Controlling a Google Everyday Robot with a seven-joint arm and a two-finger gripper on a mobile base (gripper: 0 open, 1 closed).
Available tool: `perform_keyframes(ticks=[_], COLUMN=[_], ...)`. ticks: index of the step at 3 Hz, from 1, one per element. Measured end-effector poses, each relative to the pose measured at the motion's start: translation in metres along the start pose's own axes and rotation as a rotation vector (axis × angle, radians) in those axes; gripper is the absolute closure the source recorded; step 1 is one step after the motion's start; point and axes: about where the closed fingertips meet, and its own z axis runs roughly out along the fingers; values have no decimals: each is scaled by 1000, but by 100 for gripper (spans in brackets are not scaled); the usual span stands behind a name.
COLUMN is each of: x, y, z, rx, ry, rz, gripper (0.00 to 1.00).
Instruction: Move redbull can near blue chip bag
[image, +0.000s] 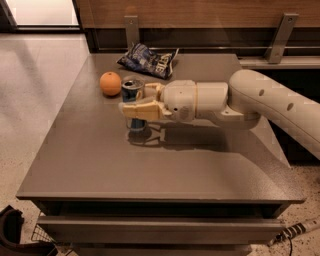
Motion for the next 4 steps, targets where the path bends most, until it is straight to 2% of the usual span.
perform_keyframes(ticks=[1, 2, 3, 4], x=[-19, -30, -33, -29], y=[-59, -106, -145, -191], z=[-10, -25, -46, -77], rx=[46, 107, 196, 328], ry=[2, 18, 38, 46], rz=[29, 31, 26, 32], gripper=[100, 100, 100, 100])
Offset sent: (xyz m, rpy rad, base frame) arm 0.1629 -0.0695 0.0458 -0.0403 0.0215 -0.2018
